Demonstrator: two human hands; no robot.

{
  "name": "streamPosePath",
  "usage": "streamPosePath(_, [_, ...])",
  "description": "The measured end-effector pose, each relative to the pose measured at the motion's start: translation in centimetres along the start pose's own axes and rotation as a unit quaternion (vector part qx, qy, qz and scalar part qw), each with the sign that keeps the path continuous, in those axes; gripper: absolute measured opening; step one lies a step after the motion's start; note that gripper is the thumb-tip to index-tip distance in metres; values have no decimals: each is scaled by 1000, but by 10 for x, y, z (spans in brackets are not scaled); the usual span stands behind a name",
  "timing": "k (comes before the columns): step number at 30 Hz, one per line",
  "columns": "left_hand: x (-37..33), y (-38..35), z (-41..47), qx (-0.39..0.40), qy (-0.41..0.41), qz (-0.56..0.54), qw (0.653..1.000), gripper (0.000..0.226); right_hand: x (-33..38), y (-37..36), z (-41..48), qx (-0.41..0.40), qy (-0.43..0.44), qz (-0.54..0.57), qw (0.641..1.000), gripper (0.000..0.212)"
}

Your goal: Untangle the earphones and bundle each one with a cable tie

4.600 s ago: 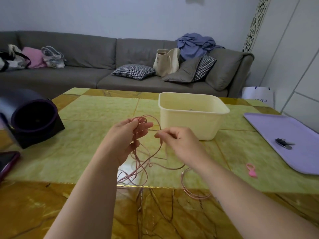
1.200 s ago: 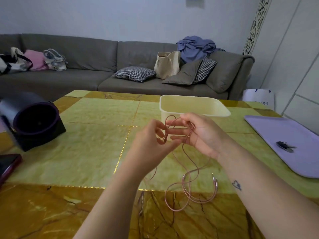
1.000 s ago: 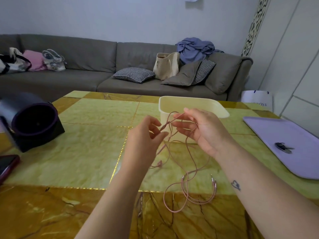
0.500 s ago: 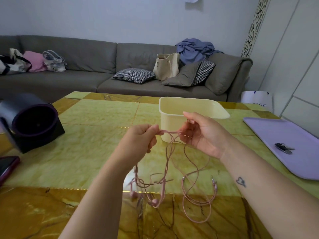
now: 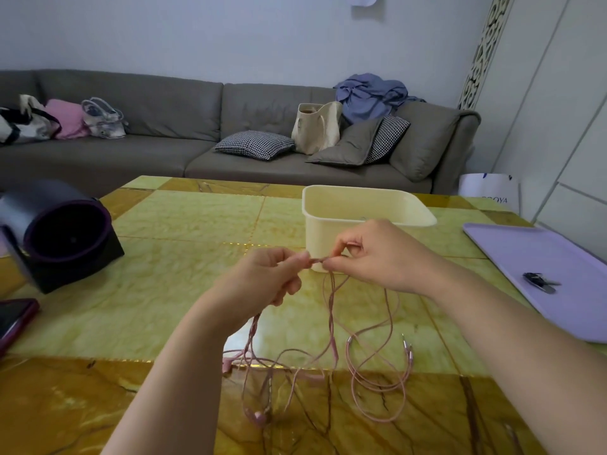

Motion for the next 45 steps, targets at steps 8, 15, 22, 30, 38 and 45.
streamPosePath(8, [-13, 10, -3, -86, -86, 92, 988, 22, -15, 14, -3, -11, -39, 165, 985, 19])
streamPosePath(15, [-3, -9, 1, 31, -34, -43, 998, 38, -16, -1, -5, 94, -102, 368, 919, 24])
streamPosePath(22, [-2, -13, 2, 47, 6, -96, 994, 48, -11, -17, -11, 173, -161, 387, 891, 24])
streamPosePath(30, [-2, -18, 1, 55, 4, -36, 998, 52, -4, -27, -4, 198, -198, 218, 935, 28])
streamPosePath(38, [-4, -27, -6, 157, 73, -206, 963, 49, 3, -13, 5, -95, -31, 58, 993, 15])
streamPosePath(45, [-2, -20, -5, 161, 76, -290, 940, 40, 12, -9, 1, -29, 85, 54, 995, 18])
Point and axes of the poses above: each hand's wrist, its own z-axis towards the middle knuckle, its own y-axis out of the back of the hand, x = y × z, the point moved 6 cm from there along z, towards the middle knuckle, and after that the axes turned 2 degrees about -y, right-handed, at the moved point
